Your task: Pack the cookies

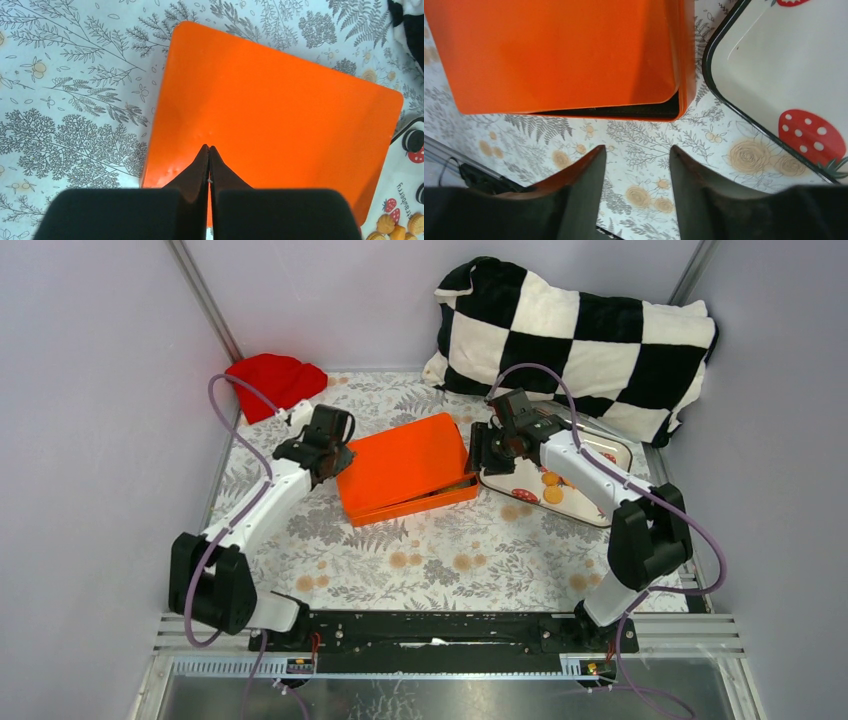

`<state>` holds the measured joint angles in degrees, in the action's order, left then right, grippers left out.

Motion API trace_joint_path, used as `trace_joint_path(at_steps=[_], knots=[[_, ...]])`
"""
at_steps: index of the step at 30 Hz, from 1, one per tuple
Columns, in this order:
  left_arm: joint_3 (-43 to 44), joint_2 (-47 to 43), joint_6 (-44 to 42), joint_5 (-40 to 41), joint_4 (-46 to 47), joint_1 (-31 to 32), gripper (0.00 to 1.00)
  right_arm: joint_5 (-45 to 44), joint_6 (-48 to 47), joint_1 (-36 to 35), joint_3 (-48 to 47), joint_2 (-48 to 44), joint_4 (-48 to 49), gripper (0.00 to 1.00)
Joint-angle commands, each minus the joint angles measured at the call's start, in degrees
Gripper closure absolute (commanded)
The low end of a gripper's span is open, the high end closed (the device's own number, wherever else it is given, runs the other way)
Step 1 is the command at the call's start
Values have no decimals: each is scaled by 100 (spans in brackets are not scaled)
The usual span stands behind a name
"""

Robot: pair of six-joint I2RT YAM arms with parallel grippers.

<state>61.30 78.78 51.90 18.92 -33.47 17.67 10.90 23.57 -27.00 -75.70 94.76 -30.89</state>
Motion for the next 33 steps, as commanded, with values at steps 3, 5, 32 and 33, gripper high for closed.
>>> trace_joint_path(at_steps=[3,5,32,33], knots=[[-552,-297,137,4,-201,13,100,439,-140,217,-133,227,483,40],[-1003,-534,120,-132,-7,9,100,480,-132,385,-308,500,499,40],[-1973,-418,2,-356,660,6,100,2886,201,645,68,1238,1859,45],[-1973,-417,-2,-373,668,10,100,2869,222,645,72,1291,1857,45]])
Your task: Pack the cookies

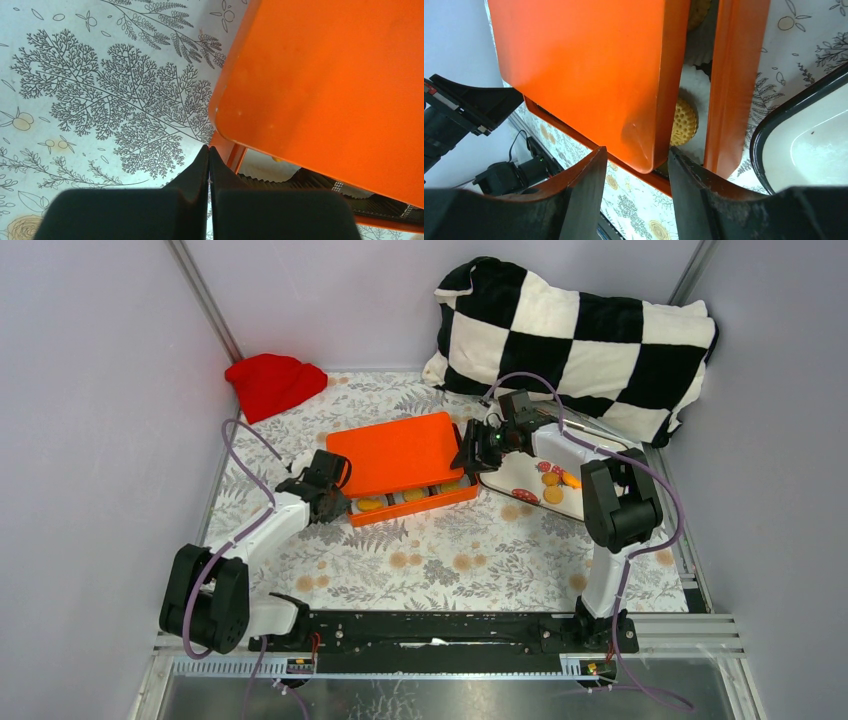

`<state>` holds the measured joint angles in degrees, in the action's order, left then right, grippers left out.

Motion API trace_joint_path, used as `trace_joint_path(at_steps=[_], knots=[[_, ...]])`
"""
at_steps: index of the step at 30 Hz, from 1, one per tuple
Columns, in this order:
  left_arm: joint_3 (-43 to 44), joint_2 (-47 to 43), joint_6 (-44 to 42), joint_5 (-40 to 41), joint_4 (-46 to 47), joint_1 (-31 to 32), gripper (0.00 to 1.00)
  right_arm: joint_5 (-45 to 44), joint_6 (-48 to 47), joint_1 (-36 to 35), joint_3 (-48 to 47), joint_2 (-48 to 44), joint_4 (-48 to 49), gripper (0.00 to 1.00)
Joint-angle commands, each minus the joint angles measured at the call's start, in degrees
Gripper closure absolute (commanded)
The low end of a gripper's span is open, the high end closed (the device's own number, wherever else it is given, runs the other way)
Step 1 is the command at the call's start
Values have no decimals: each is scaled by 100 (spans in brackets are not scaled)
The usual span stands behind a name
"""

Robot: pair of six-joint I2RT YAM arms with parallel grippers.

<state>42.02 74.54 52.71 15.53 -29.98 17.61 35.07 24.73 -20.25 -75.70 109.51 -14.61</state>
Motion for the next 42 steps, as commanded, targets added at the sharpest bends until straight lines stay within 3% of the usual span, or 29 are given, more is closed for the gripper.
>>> trace_joint_path(at_steps=[1,12,18,26,34,38,42], knots=[[-47,15,-85,-42,322,15,100,445,133,-29,74,-123,249,45],[-24,113,-146,-114,391,15,100,-203,422,-40,-341,238,-115,47],[-39,99,-181,-175,444,15,100,5,675,-150,-366,475,177,49],[-50,52,-243,-189,432,15,100,642,1924,-163,482,352,2302,64],[1,42,-276,-279,399,6,100,858,2747,-154,1118,-10,3497,100],[167,-133,-287,-427,122,6,100,1100,2800,-154,1169,-349,3570,100],[546,-719,-279,-597,-298,6,100,1129,2451,-155,1082,-813,2859,100]])
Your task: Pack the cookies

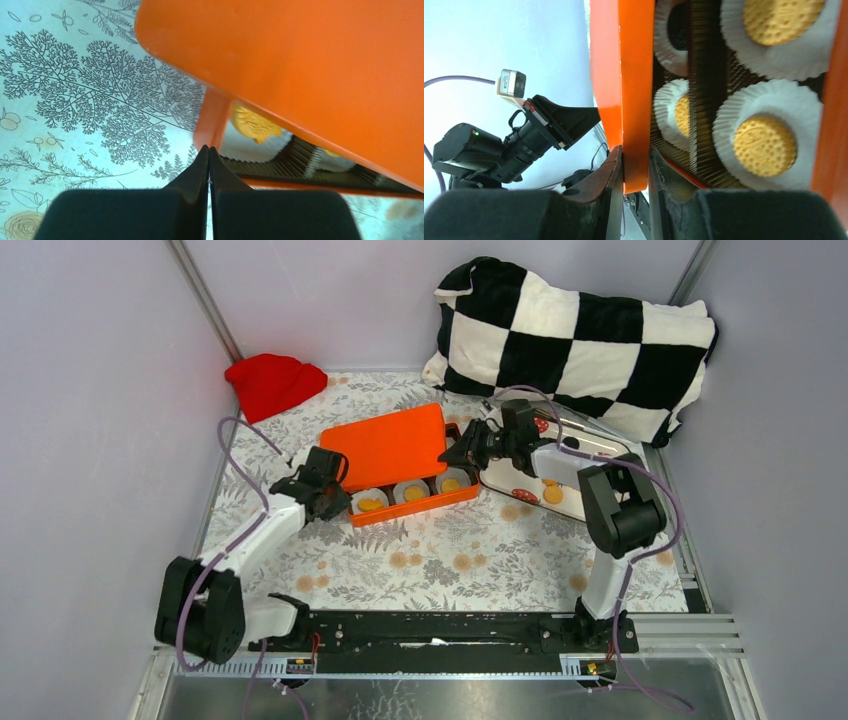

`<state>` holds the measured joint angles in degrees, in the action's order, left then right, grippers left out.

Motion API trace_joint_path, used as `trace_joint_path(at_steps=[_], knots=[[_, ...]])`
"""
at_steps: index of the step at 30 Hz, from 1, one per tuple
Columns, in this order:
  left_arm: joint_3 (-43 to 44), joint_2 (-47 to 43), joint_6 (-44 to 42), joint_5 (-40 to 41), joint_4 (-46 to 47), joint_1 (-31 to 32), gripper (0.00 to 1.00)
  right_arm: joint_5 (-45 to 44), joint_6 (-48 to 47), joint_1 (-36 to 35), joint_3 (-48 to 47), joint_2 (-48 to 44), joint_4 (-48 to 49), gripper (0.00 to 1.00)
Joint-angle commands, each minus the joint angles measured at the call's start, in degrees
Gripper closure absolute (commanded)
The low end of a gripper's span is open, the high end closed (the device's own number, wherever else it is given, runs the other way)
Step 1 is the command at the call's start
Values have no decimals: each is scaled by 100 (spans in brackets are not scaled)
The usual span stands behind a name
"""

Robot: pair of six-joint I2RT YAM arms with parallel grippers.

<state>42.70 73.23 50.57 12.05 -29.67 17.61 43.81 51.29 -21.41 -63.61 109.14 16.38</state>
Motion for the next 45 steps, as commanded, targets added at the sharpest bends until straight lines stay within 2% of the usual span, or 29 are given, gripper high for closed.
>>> trace_joint_path(at_steps=[1,6,13,17,25,33,37,45], knots=[[597,-823,-72,-303,-421,14,100,235,-343,-37,-151,-900,-504,100],[1135,-1443,-39,-448,-773,15,100,115,-1142,-38,-315,-1313,-2030,100],[1137,-1553,-30,-329,-911,15,100,-214,-1561,-39,-151,-1691,-2826,100],[904,-1449,-28,-394,-777,10,100,-576,-1675,49,-269,-1657,-3024,100],[503,-1254,-138,-437,-376,15,100,-1077,-1544,365,-383,-1545,-2794,100],[489,-1067,-165,-511,-264,15,100,-1155,-2087,720,-1119,-1043,-3740,100],[453,-980,-196,-499,-227,15,100,-1083,-2327,802,-1028,-847,-3984,100],[148,-691,-207,-652,247,19,100,-1467,-2413,907,-678,-688,-3817,100]])
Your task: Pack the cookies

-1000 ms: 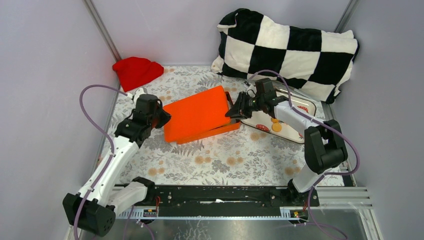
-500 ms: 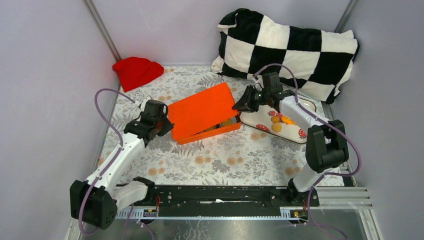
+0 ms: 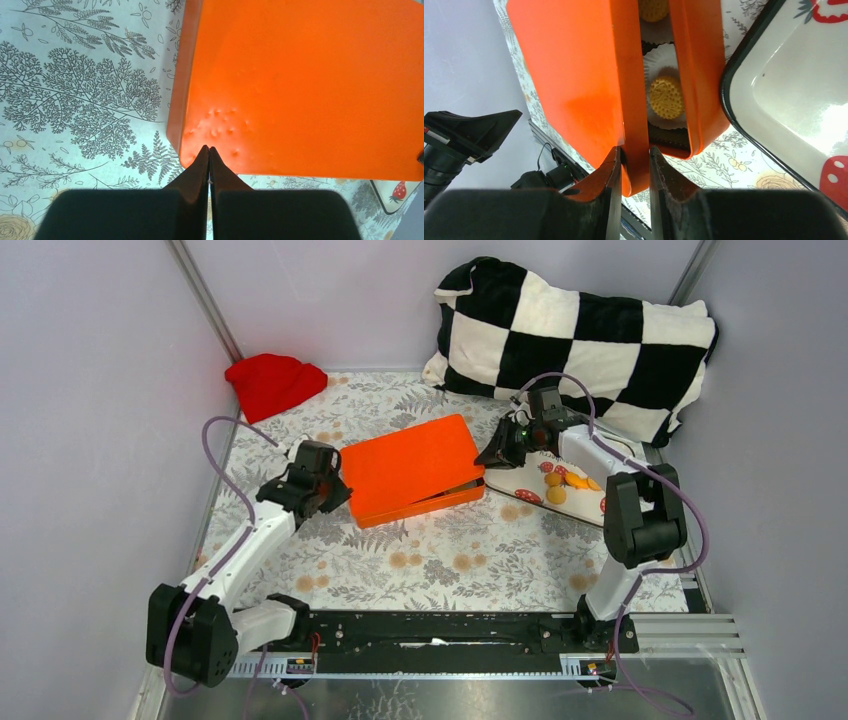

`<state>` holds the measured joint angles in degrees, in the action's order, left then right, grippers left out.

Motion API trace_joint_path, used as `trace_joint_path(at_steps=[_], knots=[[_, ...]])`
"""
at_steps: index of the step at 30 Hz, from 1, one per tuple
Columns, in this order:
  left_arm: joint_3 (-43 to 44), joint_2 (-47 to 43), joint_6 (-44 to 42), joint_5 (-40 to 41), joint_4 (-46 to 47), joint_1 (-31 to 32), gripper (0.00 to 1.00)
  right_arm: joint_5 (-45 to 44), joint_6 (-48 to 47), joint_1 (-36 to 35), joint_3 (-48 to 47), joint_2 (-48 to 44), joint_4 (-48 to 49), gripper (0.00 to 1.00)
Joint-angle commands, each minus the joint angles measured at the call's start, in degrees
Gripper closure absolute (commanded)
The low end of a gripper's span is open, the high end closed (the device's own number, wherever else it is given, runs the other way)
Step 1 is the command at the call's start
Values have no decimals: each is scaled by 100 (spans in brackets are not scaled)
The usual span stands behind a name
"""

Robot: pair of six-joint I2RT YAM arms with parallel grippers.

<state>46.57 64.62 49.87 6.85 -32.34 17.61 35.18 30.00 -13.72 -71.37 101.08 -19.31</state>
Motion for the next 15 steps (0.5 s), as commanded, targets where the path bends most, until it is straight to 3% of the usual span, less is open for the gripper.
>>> trace_joint_path(at_steps=[1,11,13,15], knots=[[-327,250,-164,-167,663,23,100,-684,-276,153,119,128,-227,100],[-1064,1236,-247,-475,1958,157,100,-1217,-281,238,-24,260,-327,96],[-1102,1271,-238,-467,2022,179,100,-1348,-231,238,-19,179,-336,86],[-1122,1272,-253,-441,2037,182,100,-1577,-153,238,-21,52,-346,68]])
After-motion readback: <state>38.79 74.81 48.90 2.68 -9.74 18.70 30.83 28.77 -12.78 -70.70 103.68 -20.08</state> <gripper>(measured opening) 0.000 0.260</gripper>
